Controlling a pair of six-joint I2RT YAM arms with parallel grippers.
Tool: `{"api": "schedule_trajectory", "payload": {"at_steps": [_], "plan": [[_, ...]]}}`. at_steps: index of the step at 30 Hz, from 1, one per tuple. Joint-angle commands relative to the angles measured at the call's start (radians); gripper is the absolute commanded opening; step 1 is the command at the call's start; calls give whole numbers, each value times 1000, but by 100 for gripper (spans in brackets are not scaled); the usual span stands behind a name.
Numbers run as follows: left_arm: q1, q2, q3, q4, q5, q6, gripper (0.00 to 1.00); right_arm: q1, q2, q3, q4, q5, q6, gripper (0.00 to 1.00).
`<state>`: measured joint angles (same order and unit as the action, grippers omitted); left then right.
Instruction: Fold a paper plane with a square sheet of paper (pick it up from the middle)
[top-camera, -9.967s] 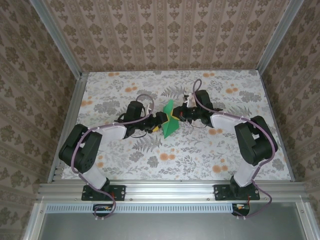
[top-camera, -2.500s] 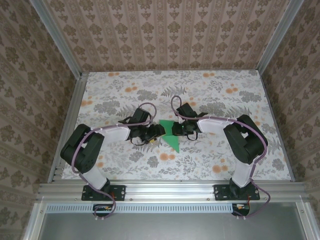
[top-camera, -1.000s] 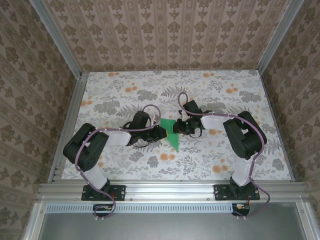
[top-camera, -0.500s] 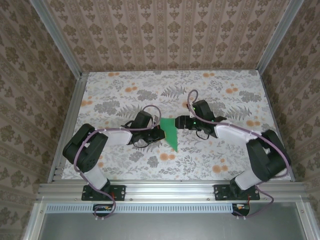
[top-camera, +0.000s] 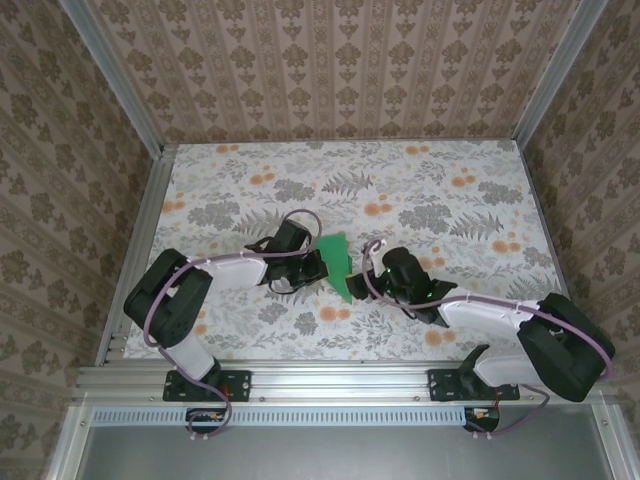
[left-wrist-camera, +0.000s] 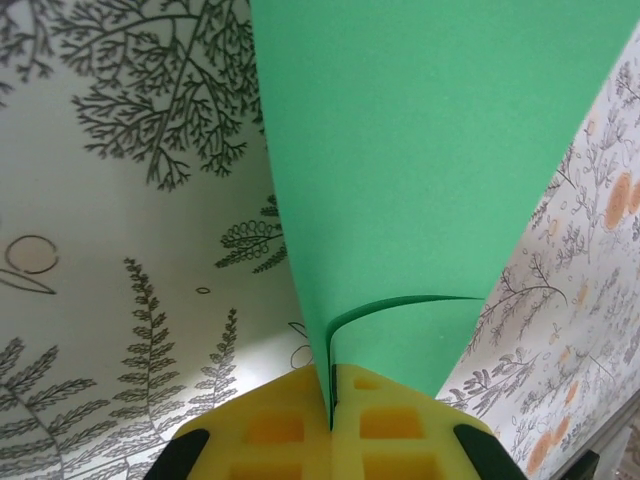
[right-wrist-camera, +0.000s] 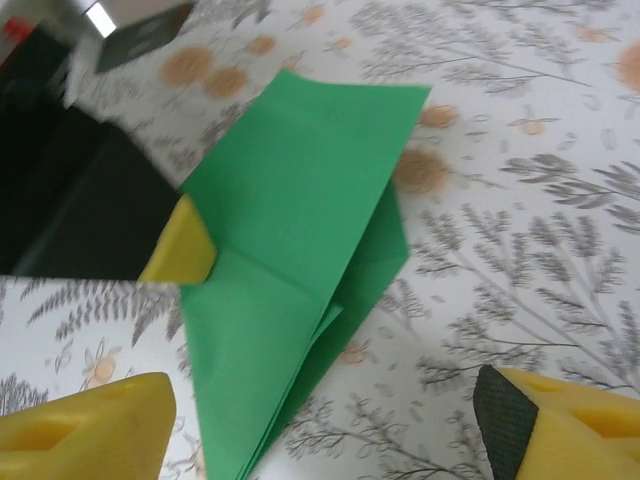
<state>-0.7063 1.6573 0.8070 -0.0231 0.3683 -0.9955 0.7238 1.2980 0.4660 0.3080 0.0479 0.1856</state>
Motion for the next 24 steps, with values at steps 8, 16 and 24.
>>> {"api": "schedule_trajectory", "payload": {"at_steps": [8,16,24], "plan": [[-4,-42,42,-41,-2,-69,5,147,198,64,144,90,-240,60],[-1,-57,61,-46,21,-89,5,170,306,94,226,89,-283,56],[4,-57,58,-51,31,-98,6,169,375,95,320,142,-293,46]]}}
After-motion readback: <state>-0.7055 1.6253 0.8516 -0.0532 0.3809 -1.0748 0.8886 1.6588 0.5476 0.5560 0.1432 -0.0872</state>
